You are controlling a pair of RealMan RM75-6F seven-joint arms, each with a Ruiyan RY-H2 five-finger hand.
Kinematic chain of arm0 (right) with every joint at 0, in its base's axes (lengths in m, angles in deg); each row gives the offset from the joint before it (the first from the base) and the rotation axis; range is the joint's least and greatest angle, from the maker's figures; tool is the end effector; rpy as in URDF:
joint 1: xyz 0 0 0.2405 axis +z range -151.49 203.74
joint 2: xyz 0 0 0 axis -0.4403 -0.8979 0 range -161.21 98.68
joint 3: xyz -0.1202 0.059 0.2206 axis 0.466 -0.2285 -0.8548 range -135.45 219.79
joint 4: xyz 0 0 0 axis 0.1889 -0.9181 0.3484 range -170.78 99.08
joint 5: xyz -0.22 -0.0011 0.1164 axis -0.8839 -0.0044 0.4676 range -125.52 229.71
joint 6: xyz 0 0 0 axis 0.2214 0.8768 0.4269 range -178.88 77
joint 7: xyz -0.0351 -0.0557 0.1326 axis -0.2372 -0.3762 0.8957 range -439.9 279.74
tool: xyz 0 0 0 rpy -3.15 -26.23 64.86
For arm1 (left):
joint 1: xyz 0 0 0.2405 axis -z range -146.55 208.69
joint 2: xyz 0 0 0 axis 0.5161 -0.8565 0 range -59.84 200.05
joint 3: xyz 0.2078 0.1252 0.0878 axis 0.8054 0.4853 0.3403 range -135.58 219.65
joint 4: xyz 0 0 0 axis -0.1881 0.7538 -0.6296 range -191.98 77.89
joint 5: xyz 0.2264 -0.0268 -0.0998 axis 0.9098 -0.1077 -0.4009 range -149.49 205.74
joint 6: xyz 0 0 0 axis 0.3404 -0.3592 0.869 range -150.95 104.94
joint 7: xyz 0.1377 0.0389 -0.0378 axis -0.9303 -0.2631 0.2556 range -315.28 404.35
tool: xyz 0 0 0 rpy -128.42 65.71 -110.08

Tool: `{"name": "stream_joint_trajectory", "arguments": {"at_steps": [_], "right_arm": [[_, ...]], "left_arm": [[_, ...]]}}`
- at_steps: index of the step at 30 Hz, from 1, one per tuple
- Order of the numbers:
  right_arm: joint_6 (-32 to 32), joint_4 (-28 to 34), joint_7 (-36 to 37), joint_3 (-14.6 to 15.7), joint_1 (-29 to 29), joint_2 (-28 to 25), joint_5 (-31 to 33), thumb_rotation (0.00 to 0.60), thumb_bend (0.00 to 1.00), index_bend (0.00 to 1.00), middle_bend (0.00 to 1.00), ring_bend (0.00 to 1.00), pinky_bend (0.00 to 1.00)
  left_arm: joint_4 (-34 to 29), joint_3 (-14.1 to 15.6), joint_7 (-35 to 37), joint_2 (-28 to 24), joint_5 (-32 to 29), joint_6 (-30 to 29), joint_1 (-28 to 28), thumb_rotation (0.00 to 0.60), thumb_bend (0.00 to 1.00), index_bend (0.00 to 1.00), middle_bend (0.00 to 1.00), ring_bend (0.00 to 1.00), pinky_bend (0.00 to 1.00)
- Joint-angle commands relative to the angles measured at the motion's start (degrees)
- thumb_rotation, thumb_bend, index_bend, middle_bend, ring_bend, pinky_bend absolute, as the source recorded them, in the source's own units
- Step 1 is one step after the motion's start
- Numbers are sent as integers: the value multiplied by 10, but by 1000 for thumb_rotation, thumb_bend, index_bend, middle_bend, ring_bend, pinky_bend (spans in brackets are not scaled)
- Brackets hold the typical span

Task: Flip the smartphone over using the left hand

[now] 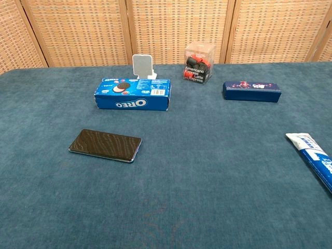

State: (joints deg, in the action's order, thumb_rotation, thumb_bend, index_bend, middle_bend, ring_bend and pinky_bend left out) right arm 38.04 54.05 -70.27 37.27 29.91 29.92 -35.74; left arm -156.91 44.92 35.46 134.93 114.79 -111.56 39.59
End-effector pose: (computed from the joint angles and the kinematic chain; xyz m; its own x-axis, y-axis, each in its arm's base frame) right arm -0.3342 -0.1913 0.1593 0.3200 0.0945 0.9427 -0.9452 -0.0367 0.3245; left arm -0.2882 0.1796 0.1025 0.4177 0.0225 0.9083 0.9063 -0.0807 -0.4148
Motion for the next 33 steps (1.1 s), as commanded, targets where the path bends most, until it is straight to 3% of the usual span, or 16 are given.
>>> {"name": "stream_joint_trajectory", "arguments": {"at_steps": [1, 7, 13, 18, 21, 33], "right_arm": [[1, 0, -4, -1, -2, -1, 2, 600, 0, 83, 0, 0, 0], [-3, 2, 4, 0, -2, -4, 3, 600, 0, 83, 0, 0, 0], [-9, 3, 7, 0, 1, -4, 3, 600, 0, 83, 0, 0, 0], [-21, -1, 6, -1, 5, -1, 11, 600, 0, 83, 0, 0, 0], [-30, -6, 8, -2, 8, 1, 18, 600, 0, 83, 0, 0, 0], [-50, -16, 19, -3, 14, 4, 29, 600, 0, 82, 0, 0, 0]], "left_arm": [[2, -3, -2, 4, 4, 0, -3, 600, 0, 0, 0, 0, 0], [0, 0, -21, 16, 16, 33, 10, 600, 0, 0, 0, 0, 0], [23, -19, -58, 73, 16, 126, 69, 600, 14, 0, 0, 0, 0], [81, -58, -89, 148, -9, 209, 135, 600, 238, 0, 0, 0, 0], [126, -77, -104, 194, -29, 245, 165, 600, 310, 0, 0, 0, 0], [233, -105, -132, 306, -91, 333, 230, 600, 314, 0, 0, 0, 0]]}}
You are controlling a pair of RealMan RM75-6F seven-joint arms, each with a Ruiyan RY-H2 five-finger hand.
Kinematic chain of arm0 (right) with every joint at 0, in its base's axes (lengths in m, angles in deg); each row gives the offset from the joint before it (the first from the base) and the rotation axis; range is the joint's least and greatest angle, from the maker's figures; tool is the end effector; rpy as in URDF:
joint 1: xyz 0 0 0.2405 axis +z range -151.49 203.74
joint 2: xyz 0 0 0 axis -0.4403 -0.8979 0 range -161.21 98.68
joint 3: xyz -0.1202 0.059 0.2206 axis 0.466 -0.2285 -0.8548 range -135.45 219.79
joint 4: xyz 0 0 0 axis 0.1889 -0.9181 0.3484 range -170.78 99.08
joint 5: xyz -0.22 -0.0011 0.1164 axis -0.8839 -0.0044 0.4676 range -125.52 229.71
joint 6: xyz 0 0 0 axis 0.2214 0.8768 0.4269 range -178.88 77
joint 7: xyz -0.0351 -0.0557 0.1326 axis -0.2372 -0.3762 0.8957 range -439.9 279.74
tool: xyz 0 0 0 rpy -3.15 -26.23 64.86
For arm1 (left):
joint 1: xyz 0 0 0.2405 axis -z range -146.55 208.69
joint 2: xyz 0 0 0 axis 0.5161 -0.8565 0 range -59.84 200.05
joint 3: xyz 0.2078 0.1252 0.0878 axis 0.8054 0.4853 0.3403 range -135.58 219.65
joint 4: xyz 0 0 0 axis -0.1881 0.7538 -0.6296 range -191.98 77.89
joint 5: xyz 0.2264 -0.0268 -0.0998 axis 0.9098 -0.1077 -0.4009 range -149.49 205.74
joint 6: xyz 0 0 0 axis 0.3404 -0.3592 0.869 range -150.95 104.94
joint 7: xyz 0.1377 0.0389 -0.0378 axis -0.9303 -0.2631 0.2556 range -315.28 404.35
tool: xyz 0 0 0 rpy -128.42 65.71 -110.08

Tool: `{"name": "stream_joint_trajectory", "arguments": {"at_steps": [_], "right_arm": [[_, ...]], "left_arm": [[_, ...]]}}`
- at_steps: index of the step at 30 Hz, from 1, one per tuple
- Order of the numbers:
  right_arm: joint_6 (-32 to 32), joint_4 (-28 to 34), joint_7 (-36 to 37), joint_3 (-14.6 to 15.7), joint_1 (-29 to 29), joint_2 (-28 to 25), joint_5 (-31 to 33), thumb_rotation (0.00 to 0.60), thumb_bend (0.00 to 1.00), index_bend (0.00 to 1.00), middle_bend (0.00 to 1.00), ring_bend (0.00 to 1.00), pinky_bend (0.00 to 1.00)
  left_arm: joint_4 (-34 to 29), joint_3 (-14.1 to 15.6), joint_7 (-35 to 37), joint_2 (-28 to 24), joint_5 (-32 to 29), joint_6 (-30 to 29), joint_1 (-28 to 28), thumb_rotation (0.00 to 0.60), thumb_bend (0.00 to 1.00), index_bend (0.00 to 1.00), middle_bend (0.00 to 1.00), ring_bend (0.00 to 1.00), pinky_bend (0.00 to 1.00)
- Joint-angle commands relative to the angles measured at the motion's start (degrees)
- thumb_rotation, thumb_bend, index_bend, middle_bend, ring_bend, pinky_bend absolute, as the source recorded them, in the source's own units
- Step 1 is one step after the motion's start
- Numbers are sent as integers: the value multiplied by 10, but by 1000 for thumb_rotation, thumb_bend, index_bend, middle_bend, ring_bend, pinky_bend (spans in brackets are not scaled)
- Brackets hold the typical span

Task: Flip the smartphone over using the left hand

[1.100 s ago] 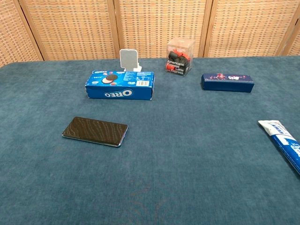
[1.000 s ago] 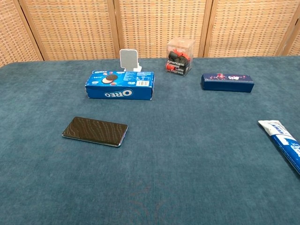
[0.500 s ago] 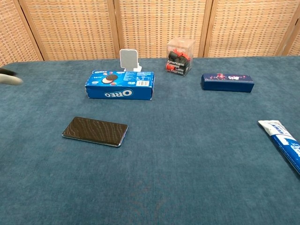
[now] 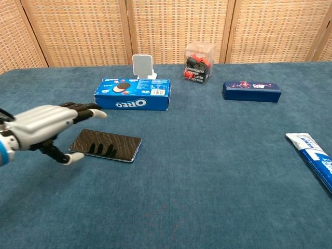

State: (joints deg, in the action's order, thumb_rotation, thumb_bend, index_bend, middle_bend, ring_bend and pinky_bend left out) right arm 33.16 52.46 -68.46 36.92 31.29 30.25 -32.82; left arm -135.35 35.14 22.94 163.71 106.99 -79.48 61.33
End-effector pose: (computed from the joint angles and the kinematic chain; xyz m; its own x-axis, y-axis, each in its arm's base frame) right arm -0.3471 -0.2022 0.1546 0.3083 0.0355 0.9506 -0.9513 0.0058 0.3083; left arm -0.2041 0.3026 -0.0828 0.5595 0.2362 0.7945 0.7964 -0.4186 -0.4365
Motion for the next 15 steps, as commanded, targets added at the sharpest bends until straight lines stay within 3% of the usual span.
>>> {"name": "stream_joint_trajectory", "arguments": {"at_steps": [1, 15], "right_arm": [[-2, 0, 1, 1, 1, 0, 0, 600, 0, 82, 0, 0, 0], [-6, -2, 7, 1, 2, -1, 2, 600, 0, 82, 0, 0, 0]], "left_arm": [[28, -9, -9, 27, -19, 17, 16, 600, 314, 0, 0, 0, 0], [86, -17, -26, 69, -71, 43, 40, 600, 327, 0, 0, 0, 0]]}}
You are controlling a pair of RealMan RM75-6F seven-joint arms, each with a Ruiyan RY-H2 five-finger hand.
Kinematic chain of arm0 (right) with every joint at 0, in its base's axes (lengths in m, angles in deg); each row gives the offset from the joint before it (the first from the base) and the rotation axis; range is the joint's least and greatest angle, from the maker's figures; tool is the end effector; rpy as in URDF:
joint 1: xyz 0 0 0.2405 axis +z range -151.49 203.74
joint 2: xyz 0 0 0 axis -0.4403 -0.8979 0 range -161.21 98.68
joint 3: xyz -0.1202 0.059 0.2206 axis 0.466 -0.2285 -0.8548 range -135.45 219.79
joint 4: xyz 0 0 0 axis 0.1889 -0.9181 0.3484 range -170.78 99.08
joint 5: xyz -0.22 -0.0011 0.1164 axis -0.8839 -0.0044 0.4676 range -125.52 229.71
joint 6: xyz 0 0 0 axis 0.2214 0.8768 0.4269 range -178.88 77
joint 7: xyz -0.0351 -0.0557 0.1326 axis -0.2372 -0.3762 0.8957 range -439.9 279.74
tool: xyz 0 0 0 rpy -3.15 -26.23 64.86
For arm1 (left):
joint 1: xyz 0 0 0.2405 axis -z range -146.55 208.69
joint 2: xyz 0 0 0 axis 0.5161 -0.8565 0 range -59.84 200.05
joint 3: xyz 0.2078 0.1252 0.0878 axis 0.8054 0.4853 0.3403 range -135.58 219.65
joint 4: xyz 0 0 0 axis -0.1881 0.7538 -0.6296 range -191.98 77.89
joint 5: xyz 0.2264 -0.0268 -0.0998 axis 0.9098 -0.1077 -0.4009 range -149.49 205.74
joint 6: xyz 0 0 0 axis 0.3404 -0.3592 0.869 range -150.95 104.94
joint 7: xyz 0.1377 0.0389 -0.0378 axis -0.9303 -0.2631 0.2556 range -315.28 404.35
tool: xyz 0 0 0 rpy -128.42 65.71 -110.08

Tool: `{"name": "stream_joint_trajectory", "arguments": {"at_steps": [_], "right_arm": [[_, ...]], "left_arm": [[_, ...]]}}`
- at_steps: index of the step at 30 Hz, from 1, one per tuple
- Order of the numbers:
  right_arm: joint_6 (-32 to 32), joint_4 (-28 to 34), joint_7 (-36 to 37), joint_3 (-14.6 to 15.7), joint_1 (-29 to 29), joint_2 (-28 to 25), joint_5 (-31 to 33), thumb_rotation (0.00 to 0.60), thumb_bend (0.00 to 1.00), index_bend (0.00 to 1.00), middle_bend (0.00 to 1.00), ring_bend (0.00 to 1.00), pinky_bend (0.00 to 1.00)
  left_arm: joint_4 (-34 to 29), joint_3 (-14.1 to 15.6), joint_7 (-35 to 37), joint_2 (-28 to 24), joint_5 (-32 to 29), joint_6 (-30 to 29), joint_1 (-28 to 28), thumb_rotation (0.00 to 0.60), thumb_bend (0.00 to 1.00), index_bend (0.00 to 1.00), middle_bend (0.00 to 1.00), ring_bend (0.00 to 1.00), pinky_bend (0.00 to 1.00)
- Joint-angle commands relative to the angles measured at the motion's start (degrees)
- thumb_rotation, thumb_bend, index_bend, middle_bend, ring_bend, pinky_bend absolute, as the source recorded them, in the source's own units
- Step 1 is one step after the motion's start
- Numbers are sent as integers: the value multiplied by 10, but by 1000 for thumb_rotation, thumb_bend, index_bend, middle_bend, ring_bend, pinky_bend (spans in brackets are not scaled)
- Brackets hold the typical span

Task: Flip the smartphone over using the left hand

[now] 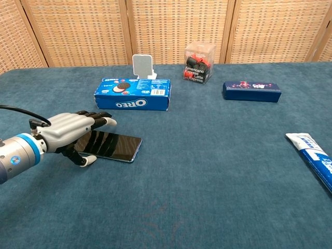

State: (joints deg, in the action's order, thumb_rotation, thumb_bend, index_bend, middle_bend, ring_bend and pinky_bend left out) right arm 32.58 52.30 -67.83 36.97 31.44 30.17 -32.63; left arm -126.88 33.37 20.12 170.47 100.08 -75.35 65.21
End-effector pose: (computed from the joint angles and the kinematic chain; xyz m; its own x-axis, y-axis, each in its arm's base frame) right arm -0.3486 -0.2030 0.1544 0.3015 0.0267 0.9531 -0.9535 0.0088 0.3014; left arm -0.2028 0.3263 -0.1141 0.5814 0.2810 0.7636 0.7987 -0.3759 -0.4698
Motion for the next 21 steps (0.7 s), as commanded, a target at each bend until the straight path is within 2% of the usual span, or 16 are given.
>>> {"name": "stream_joint_trajectory", "arguments": {"at_steps": [1, 7, 14, 18, 21], "right_arm": [[-1, -1, 1, 0, 0, 0, 1, 600, 0, 82, 0, 0, 0], [-2, -1, 4, 0, 1, -1, 1, 600, 0, 82, 0, 0, 0], [-2, -1, 7, -1, 1, -2, 1, 600, 0, 82, 0, 0, 0], [-2, -2, 9, -1, 1, -2, 1, 600, 0, 82, 0, 0, 0], [-2, -3, 9, 0, 1, -2, 0, 600, 0, 82, 0, 0, 0]], "left_arm": [[2, 2, 3, 2, -3, 2, 2, 600, 326, 0, 0, 0, 0], [5, 6, 3, 4, -7, 0, 5, 600, 351, 13, 0, 0, 0], [18, 9, -2, 13, -11, -1, 11, 600, 621, 270, 0, 0, 0], [18, 14, -6, 12, -9, -7, 12, 600, 773, 325, 0, 0, 0], [3, 19, -27, 2, -15, -6, 12, 600, 816, 330, 0, 0, 0]]}}
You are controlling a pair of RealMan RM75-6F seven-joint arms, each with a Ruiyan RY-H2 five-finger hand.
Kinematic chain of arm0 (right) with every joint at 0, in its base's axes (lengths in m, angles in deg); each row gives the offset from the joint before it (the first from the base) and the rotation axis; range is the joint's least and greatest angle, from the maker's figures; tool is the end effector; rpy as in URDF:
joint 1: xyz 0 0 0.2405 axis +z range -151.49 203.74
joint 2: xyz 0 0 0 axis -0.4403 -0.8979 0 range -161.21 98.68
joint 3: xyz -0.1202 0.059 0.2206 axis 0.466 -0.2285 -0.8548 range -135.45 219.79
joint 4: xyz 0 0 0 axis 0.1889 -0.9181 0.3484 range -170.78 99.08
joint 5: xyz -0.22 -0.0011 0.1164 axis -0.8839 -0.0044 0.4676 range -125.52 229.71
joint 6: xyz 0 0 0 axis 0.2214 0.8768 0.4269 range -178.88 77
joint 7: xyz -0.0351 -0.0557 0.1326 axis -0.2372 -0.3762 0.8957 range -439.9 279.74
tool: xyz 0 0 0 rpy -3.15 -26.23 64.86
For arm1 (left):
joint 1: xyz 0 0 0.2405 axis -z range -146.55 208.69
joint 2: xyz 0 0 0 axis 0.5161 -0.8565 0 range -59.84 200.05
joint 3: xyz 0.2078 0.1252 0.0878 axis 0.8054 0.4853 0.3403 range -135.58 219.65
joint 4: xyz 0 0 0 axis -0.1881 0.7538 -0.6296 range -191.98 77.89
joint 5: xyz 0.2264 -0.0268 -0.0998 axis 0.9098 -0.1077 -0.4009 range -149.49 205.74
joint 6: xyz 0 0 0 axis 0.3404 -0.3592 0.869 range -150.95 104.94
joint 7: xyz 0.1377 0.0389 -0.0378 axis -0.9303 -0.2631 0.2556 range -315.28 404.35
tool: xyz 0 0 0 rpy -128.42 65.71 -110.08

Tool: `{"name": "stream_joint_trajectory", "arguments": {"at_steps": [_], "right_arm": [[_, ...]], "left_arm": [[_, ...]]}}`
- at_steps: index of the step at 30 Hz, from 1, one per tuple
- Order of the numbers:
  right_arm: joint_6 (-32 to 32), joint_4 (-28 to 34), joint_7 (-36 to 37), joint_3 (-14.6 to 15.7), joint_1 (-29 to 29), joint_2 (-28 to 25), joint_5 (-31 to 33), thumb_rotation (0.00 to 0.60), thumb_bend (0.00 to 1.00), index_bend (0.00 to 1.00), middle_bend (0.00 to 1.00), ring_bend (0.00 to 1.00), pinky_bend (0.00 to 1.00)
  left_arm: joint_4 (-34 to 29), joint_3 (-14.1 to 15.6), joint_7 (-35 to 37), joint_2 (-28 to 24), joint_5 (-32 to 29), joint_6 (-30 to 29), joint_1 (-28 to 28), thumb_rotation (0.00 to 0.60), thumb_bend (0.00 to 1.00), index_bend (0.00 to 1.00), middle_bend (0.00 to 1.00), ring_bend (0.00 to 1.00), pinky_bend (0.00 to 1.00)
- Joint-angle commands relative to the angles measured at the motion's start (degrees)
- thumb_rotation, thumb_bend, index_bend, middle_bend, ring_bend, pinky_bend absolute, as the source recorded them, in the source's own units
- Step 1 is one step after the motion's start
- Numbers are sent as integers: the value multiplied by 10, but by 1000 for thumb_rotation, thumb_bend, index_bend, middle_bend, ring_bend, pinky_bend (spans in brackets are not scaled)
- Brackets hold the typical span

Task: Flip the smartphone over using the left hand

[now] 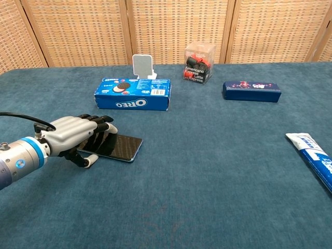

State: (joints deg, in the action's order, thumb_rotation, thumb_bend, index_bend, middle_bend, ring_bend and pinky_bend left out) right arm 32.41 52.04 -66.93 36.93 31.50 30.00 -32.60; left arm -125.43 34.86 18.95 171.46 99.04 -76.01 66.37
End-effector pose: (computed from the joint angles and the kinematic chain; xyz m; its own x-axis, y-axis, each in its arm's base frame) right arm -0.3499 -0.2037 0.1559 0.2934 0.0258 0.9556 -0.9560 0.0090 0.2933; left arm -0.2036 0.3259 -0.1199 0.6102 0.2735 0.7435 0.7773 -0.3881 -0.4952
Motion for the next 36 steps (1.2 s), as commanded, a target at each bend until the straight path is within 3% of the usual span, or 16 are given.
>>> {"name": "stream_joint_trajectory", "arguments": {"at_steps": [1, 9, 19, 29, 32, 36], "right_arm": [[0, 0, 0, 0, 0, 0, 0, 600, 0, 82, 0, 0, 0], [-1, 2, -3, 1, 0, 1, -1, 600, 0, 82, 0, 0, 0], [-3, 2, -4, 1, 1, 1, 0, 600, 0, 82, 0, 0, 0], [-6, 2, -6, 2, 2, 2, 0, 600, 0, 82, 0, 0, 0], [-7, 2, -7, 3, 2, 3, 0, 600, 0, 82, 0, 0, 0], [-8, 1, -9, 2, 3, 3, 1, 600, 0, 82, 0, 0, 0]], "left_arm": [[-23, 8, -30, -15, -7, 1, 0, 600, 824, 330, 0, 0, 0], [-121, 18, -173, -63, -68, -13, 5, 600, 837, 334, 0, 0, 0], [-169, 21, -241, -81, -115, -28, 20, 600, 835, 329, 0, 0, 0], [-159, 1, -250, -66, -161, -9, 50, 600, 832, 309, 0, 0, 0], [-160, -11, -272, -64, -226, 21, 71, 600, 822, 249, 0, 0, 0], [-159, -23, -304, -56, -268, 21, 98, 600, 788, 107, 0, 0, 0]]}}
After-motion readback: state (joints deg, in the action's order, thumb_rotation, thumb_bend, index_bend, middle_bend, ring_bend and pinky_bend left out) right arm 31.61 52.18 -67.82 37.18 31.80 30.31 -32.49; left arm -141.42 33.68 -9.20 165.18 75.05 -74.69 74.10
